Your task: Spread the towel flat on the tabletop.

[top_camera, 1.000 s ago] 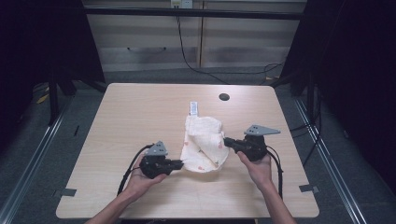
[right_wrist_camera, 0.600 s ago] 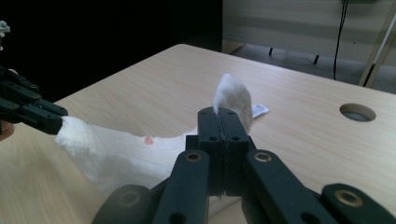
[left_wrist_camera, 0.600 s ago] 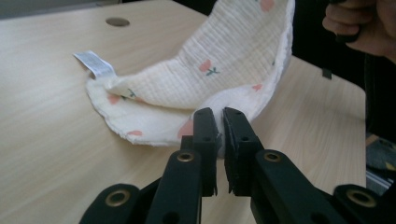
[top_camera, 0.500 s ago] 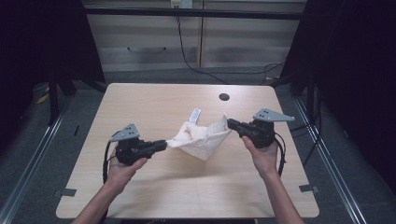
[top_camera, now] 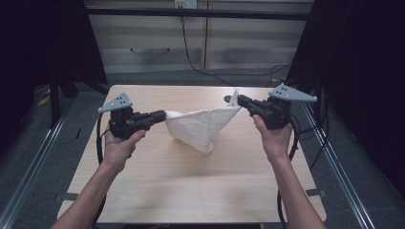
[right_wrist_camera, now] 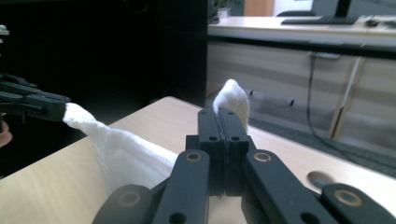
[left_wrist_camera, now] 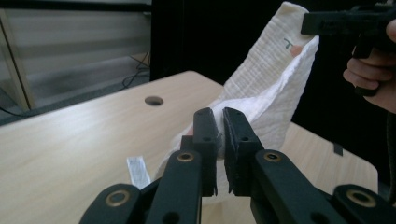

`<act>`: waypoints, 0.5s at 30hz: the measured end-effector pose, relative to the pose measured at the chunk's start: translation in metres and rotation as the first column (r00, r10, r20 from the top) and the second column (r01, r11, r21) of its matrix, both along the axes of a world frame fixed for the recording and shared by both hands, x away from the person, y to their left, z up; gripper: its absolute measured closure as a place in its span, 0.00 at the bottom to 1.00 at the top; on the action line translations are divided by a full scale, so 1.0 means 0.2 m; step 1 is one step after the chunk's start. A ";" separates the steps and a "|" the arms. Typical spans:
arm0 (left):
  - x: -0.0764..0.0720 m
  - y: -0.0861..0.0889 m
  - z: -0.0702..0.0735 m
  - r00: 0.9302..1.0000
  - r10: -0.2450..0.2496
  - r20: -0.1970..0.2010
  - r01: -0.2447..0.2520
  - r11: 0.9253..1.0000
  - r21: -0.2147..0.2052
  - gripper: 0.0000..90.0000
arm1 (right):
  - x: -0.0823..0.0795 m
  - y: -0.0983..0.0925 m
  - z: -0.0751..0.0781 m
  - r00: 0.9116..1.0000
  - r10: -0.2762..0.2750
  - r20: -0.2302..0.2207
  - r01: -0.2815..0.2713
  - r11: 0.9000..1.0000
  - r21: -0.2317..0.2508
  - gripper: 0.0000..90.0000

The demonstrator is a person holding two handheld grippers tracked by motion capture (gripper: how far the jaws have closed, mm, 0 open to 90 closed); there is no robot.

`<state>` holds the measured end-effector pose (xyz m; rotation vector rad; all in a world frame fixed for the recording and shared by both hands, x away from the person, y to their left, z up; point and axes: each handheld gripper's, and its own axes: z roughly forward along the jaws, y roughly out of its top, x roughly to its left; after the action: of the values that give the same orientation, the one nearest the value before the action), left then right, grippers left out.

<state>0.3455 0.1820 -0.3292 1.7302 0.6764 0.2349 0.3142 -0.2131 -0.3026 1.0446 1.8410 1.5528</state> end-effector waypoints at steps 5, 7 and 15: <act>0.05 -0.01 0.09 1.000 0.026 0.017 -0.026 1.000 0.000 0.94 | 0.05 -0.01 0.10 1.000 0.000 0.023 -0.001 1.000 0.028 1.00; 0.07 -0.02 0.13 0.999 0.035 0.020 -0.035 0.999 -0.012 0.94 | 0.09 0.00 0.15 1.000 -0.015 0.026 0.014 0.999 0.032 1.00; 0.15 -0.01 0.17 0.998 0.063 0.024 -0.063 0.998 0.001 0.94 | 0.16 -0.01 0.16 0.999 -0.037 0.005 0.037 0.999 0.036 1.00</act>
<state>0.3748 0.1802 -0.2947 1.7070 0.7139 0.3000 0.3460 -0.2150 -0.2702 1.0836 1.7866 1.5713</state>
